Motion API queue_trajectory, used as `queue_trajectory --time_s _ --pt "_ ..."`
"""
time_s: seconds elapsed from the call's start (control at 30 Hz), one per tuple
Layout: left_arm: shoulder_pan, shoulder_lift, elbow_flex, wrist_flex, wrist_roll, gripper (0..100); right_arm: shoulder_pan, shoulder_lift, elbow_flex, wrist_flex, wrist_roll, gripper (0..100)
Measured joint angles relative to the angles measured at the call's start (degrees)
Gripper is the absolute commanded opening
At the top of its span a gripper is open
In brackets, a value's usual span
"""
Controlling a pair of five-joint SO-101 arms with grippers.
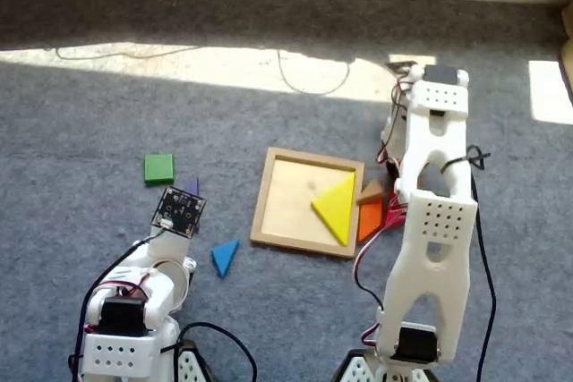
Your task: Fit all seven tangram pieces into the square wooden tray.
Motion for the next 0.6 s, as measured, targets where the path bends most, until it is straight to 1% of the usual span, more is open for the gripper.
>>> queue_trajectory --time_s 0.27,0.43,0.6 --pt "0.0 0.0 0.0 0.0 0.0 1 -0.53 -7.56 3.25 0.88 0.09 0.5" --pt "0.0 0.0 0.0 0.0 0.0 1 -0.44 -16.44 13.45 0.88 0.09 0.5" --pt "0.0 0.0 0.0 0.0 0.0 1 -0.44 -29.1 27.78 0.79 -0.79 0.5"
